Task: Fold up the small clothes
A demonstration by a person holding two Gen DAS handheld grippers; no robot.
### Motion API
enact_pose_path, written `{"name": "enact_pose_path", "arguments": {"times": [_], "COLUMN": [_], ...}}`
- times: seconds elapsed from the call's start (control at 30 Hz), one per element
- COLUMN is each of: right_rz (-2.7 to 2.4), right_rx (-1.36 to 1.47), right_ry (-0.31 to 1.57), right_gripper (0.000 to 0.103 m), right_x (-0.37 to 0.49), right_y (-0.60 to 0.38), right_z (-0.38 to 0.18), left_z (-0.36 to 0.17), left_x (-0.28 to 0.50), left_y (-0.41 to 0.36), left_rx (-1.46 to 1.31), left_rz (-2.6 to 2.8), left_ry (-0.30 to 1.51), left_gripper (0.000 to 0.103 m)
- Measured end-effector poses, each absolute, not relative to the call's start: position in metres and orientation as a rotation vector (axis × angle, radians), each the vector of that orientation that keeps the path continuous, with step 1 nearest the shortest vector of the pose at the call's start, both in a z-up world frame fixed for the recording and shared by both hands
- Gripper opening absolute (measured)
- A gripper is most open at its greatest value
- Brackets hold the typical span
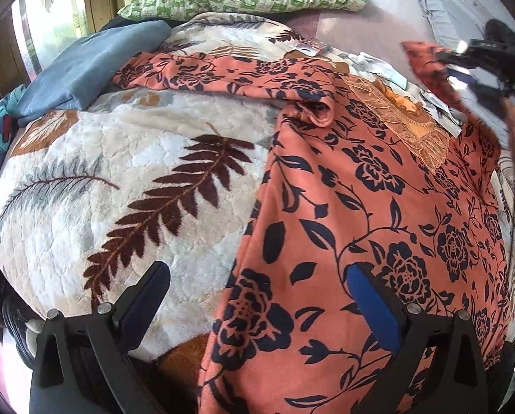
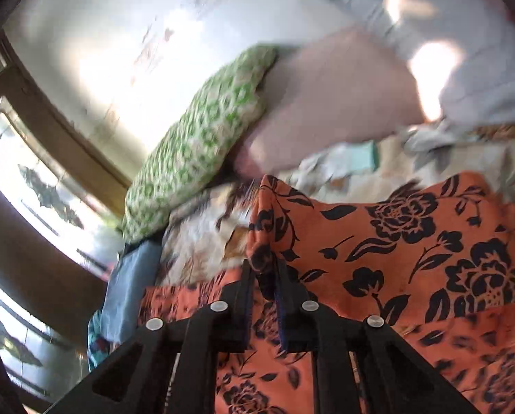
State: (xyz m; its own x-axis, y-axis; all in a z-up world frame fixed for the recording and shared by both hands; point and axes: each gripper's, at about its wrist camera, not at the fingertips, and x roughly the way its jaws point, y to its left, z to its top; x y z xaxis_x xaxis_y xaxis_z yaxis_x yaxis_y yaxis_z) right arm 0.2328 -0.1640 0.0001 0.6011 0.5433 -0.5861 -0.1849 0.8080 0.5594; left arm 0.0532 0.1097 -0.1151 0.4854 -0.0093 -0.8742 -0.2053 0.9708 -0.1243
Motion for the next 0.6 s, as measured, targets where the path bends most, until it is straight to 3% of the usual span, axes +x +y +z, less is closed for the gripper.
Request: {"name": "enact_pose_path", "arguments": {"times": [0.03,0.07,0.17,0.3,0.43,0.53,0.57,0.6], "right_rz": [0.473,0.460,0.443,0.491,0.344,0.140,0.063,0.121], "right_rx": [0.436,0.388,0.363,0.479,0.638,0.776,0.816,0.950], "right_ry": [0.919,1.006,1.109,1.068,0.950,0.965,1.005,0.968], "right_gripper": [0.068,0.082,0.083,0.083,0.086,0.088,0.080,0.080], "right_x": [0.236,0.237,0.227,0.208,0.212,0.214,0.214,0.209], "right_y": [-0.138,-0.118,-0.108,-0.156,-0.247,-0.337,-0.362,-0.382], "right_z": [-0.025,-0.051,-0.097,-0.094,-0.073,-0.106,-0.123,-0.133], "left_z": [-0.116,-0.117,-0.117,-0.119,-0.113,-0.096,-0.090,-0.084], "left_x": [0.053,0.053,0.051,0.059,0.075,0.095,0.102,0.110], "left_y": [0.114,0.118,0.123,0.120,0.100,0.080,0.074,0.068], "left_rx": [-0.238,-0.250,-0.262,-0.265,-0.247,-0.207,-0.190,-0.173], "left_rz": [0.126,0.131,0.138,0.129,0.083,0.034,0.025,0.015], "left_ry": [1.068,1.076,1.068,1.071,1.062,1.019,1.002,0.985], "left_gripper": [0.102,0.102,0.102,0.102,0.102,0.102,0.102,0.102]}}
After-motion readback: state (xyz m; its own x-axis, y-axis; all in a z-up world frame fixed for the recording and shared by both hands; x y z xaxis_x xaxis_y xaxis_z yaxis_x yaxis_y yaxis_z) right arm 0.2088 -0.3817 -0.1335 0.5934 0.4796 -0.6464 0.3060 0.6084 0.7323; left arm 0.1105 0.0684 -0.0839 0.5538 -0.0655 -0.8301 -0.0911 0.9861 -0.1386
